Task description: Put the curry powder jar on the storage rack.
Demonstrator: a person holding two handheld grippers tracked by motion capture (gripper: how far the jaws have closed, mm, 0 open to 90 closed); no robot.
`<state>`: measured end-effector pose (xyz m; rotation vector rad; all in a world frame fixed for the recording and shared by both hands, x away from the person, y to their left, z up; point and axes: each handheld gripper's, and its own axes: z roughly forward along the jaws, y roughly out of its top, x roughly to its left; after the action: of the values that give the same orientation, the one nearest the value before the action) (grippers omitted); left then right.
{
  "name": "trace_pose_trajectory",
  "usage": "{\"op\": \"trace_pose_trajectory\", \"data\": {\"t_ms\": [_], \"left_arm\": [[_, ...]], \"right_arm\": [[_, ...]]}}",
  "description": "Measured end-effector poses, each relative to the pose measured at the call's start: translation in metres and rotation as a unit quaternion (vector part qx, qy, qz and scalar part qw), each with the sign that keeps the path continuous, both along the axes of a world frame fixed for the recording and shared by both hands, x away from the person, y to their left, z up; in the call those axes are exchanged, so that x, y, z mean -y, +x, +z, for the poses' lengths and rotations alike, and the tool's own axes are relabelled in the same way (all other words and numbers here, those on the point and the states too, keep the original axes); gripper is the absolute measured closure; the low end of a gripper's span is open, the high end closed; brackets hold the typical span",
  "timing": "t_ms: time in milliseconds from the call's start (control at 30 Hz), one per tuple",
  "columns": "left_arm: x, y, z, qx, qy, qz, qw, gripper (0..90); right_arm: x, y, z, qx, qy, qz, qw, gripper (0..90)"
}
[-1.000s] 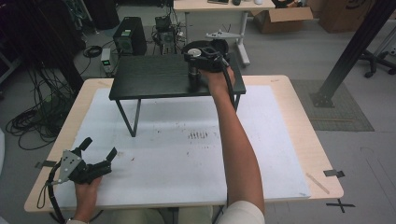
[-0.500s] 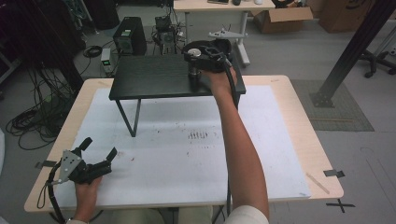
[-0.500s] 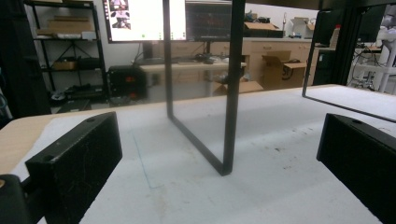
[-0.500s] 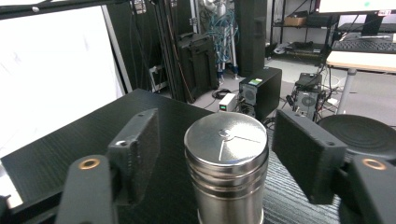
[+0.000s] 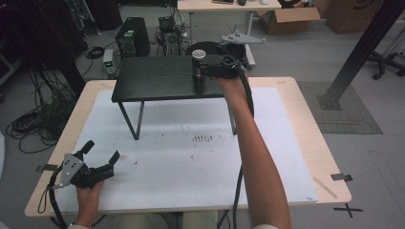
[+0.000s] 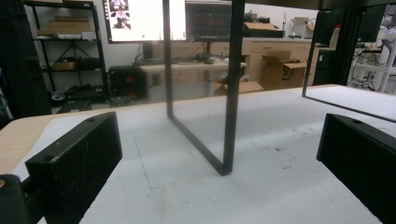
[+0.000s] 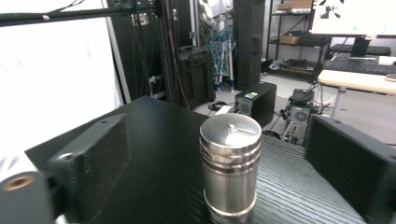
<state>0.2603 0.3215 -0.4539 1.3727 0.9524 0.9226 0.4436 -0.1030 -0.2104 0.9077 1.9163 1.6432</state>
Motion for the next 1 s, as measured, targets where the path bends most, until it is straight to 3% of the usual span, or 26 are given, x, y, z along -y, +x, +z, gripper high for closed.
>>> {"op": "trace_pose_trajectory", "data": {"t_ms": [267,600,833,1000], "left_arm": [[0.000,0.000,0.000,0.000,0.001,0.000,1.0000,0.4],[0.000,0.000,0.000,0.001,-0.001,0.000,1.0000,0.4],[0.000,0.000,0.000,0.001,-0.001,0.000,1.0000,0.4],[0.000,0.000,0.000,0.001,-0.001,0.000,1.0000,0.5]], "right_arm": [[0.010,-0.021,-0.003,0.033,0.001,0.002,0.9995,0.0],[0.021,-0.055,-0.007,0.072,0.020,0.029,0.9968,0.1],[0.027,-0.079,-0.015,0.085,0.026,0.038,0.9953,0.0],[0.035,-0.096,-0.024,0.095,0.031,0.030,0.9945,0.0]]}}
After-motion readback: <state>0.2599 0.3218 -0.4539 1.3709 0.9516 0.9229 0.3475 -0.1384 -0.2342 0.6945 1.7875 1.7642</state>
